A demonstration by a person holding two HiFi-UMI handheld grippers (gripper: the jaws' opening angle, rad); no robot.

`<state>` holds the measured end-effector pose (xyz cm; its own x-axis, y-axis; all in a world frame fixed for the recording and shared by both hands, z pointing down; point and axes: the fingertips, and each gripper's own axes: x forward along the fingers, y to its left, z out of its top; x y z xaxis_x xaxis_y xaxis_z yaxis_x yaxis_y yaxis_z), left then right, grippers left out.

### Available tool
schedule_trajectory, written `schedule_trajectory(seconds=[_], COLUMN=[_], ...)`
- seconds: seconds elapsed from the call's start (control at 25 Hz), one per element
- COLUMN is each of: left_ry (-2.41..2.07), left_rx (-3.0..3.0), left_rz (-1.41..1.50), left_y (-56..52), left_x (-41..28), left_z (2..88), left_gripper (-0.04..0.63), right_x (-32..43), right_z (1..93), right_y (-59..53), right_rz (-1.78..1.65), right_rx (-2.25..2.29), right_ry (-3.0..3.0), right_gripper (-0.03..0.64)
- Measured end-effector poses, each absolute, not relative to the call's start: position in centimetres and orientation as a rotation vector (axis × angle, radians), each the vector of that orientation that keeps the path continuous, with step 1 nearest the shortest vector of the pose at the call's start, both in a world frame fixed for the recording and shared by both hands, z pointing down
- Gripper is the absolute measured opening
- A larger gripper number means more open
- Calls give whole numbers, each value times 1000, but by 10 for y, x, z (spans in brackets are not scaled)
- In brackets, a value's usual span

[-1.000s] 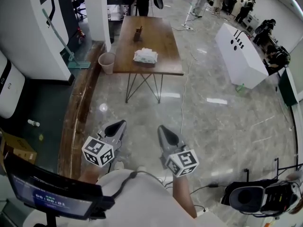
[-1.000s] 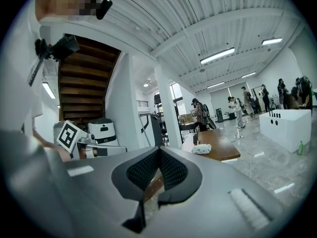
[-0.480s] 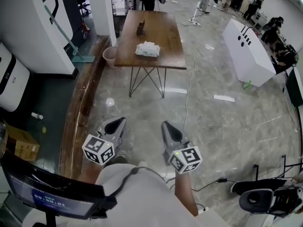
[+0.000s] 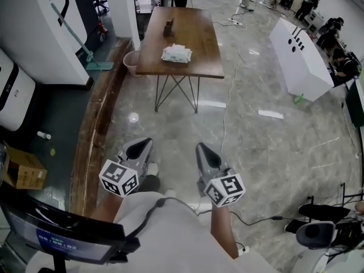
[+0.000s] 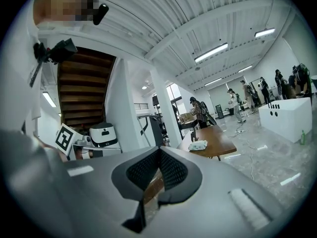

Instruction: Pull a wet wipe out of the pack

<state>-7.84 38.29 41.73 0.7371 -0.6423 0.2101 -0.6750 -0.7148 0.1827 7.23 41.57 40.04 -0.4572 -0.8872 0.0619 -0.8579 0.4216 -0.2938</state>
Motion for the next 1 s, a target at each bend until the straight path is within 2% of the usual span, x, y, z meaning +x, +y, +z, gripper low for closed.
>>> schedule_trajectory(seconds=[0.44, 1.0], left_ry=[-1004, -788], left_rx=[2691, 2760], left_rz=[186, 219], left_y=[324, 177], left_x=[-77, -67], left_z=[431, 429], left_gripper=[5, 5], right_x=[68, 52], right_z=[408, 388], right_y=[367, 220], right_rz=[-457, -415], right_rx=[-1630, -1767], right_ry=[2571, 2547], right_gripper=[8, 8])
